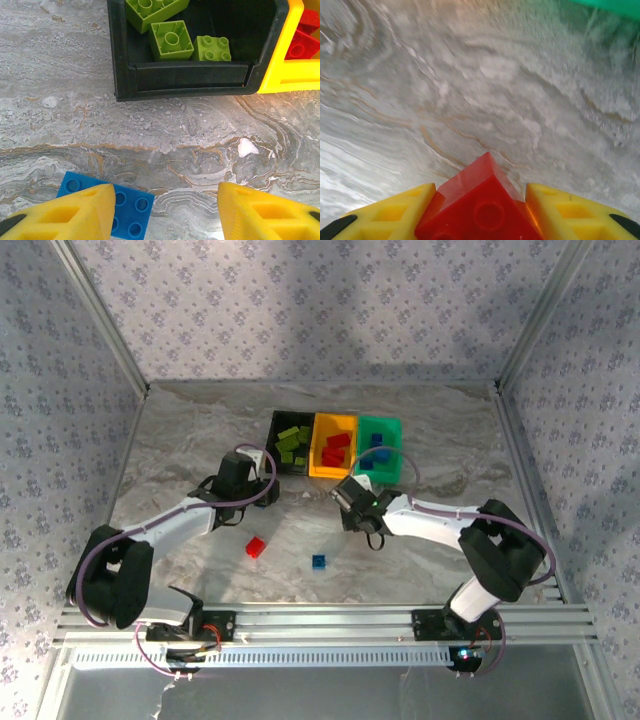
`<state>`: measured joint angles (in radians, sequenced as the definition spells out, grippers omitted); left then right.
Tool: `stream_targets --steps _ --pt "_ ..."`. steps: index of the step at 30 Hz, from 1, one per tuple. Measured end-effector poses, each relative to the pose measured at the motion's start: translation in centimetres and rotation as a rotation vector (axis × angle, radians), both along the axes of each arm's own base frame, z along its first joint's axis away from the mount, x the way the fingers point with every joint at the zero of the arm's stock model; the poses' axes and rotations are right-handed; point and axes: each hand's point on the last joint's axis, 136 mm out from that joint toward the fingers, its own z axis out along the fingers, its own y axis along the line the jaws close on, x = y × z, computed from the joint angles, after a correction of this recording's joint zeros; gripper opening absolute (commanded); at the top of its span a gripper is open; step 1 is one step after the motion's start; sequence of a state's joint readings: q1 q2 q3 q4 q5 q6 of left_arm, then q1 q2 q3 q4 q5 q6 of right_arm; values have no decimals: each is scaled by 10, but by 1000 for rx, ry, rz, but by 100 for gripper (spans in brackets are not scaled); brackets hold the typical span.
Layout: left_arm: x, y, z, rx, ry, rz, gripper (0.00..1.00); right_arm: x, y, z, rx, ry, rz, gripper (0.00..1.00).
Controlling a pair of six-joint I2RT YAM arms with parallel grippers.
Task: Sort the legos into containers by color
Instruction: Pick up the lego from the center of the table, then place the lego in the container.
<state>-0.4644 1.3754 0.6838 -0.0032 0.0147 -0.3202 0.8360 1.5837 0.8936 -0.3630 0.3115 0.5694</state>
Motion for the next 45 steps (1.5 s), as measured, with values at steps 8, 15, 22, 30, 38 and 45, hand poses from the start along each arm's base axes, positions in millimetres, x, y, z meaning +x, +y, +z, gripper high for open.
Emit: stream_targets --steps 8,15,22,30,38,45 --pt "0 2 -9 9 24 7 55 64 28 24 0 -75 36 47" --pt "0 2 -10 10 28 9 55 149 51 72 62 -182 42 48" --pt "1 3 -10 9 28 12 56 212 64 91 110 -219 43 51" --pt "1 5 -12 13 38 18 56 236 75 59 93 -166 48 58" --pt "-2 5 -13 9 51 11 56 223 69 59 87 -161 56 58" --pt "-2 6 -11 -2 50 18 56 182 75 71 68 -154 118 59"
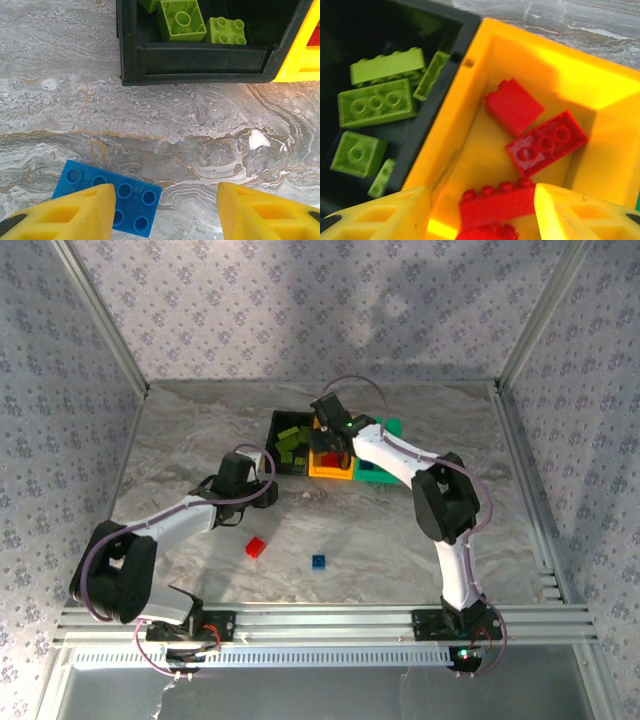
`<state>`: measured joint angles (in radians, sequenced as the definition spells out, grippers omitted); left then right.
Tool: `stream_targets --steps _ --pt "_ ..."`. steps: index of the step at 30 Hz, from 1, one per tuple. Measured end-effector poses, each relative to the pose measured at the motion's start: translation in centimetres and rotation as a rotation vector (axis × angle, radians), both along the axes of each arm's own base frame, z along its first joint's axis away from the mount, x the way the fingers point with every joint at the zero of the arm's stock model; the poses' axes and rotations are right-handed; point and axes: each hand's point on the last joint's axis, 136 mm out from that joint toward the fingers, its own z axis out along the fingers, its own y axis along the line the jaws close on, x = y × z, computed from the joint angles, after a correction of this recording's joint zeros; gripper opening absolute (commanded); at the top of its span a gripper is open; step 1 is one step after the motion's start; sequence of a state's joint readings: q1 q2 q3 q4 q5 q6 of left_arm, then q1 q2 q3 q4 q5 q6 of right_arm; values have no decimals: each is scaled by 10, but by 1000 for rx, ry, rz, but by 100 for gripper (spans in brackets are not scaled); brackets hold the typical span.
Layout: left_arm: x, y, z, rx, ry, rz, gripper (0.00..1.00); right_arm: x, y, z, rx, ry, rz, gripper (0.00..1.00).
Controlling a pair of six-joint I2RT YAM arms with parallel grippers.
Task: Sort the legos into containers by color
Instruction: Place the lego in the container, then pick up the lego from the bottom-center of the table.
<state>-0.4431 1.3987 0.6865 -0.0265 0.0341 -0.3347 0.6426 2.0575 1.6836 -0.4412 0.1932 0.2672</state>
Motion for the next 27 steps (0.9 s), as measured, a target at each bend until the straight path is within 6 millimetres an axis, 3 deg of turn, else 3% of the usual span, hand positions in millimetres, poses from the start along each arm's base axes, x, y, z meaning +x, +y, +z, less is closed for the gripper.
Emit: stream_targets --steps 7,18,27 --pt "5 7 10 -22 -20 32 56 -62 33 3 -27 7 133 59" --pt "3 30 22 -108 -39 123 55 -154 85 -20 -35 56 294 59" --pt "7 45 16 -142 -17 188 55 -207 129 -22 49 69 387 60"
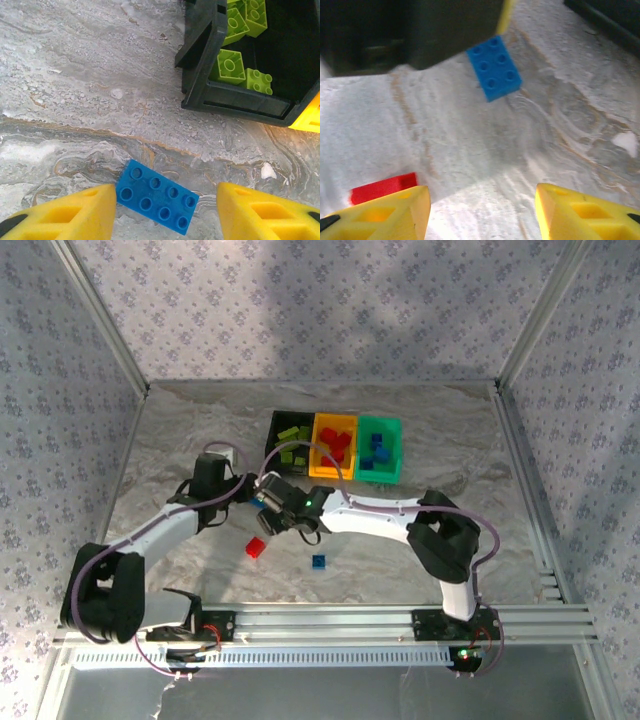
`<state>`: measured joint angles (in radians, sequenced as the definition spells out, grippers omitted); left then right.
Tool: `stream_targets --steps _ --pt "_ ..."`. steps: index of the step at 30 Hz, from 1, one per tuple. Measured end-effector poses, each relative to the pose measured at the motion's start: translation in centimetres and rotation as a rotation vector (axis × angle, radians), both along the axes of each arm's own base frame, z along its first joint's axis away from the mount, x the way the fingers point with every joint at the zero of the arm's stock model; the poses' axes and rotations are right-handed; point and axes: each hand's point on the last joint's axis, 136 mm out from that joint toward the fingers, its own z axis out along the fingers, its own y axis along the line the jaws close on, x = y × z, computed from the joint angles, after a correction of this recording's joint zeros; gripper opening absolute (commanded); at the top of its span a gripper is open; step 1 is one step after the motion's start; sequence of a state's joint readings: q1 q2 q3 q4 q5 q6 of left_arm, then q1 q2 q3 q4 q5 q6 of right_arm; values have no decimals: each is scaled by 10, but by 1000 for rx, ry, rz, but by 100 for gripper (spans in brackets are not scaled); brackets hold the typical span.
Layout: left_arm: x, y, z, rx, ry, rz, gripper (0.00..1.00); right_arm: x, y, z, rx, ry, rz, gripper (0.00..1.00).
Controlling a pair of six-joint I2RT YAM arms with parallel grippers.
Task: Sort the legos into containers by color
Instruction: Pick up the lego from the bottom-center of the table.
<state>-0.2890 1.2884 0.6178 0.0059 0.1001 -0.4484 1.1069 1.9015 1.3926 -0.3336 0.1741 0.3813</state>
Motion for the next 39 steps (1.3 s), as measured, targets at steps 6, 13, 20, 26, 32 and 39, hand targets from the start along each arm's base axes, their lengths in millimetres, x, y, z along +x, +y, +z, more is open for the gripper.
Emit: stream_targets --steps 6,13,20,26,32,39 --pt "3 5 -7 -31 22 29 55 -21 19 0 53 38 44 69" --pt "5 17 -14 -66 43 79 55 -42 32 -29 26 85 83 71" --pt "5 25 -22 -100 69 115 54 -57 43 -47 -7 110 118 72" --pt "6 25 -23 -121 75 123 54 -54 51 -49 -12 116 112 69" --pt "7 25 -22 -129 75 123 54 -58 48 -62 -43 129 110 62" --pt "7 25 -22 -131 76 126 54 -57 46 -65 -53 135 96 47"
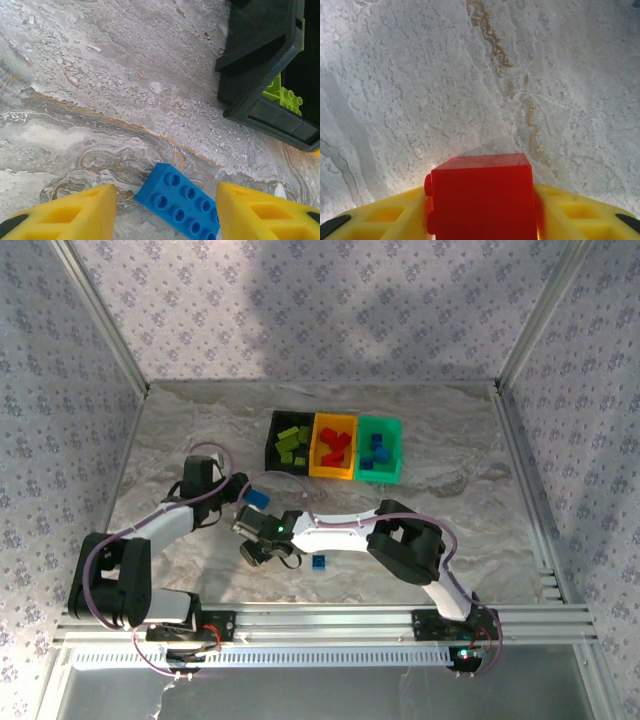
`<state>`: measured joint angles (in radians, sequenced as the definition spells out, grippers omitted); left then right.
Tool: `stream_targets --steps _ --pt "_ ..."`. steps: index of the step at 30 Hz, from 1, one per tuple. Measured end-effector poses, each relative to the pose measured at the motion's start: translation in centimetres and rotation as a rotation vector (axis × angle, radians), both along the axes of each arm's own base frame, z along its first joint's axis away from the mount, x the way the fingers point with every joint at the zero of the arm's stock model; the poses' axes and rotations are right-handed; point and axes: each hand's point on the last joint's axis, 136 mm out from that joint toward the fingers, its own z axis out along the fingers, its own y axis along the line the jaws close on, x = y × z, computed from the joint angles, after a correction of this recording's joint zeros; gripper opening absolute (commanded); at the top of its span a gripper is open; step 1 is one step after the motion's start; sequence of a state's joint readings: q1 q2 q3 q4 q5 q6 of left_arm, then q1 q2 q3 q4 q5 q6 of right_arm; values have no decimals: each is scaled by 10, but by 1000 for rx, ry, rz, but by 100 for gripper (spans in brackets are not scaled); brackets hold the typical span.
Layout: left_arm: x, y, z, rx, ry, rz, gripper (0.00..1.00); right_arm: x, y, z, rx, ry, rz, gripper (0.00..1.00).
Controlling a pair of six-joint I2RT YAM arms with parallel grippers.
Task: Sort the legos into containers by color
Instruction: Pick up the lego from the bottom-center of the table.
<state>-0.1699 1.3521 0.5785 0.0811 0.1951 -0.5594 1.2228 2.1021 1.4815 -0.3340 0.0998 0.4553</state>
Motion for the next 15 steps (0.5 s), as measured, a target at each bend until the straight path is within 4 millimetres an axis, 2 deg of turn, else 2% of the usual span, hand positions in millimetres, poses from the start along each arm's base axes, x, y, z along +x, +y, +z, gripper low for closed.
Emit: stream_targets --steps 7,10,15 --pt "-3 1 -3 1 6 1 54 7 -7 2 0 -33 -31 43" --pt "-3 1 -4 1 8 1 54 12 -21 4 -10 -47 -59 43" --pt "-3 0 -3 1 7 0 54 41 -50 24 -1 -94 -144 42"
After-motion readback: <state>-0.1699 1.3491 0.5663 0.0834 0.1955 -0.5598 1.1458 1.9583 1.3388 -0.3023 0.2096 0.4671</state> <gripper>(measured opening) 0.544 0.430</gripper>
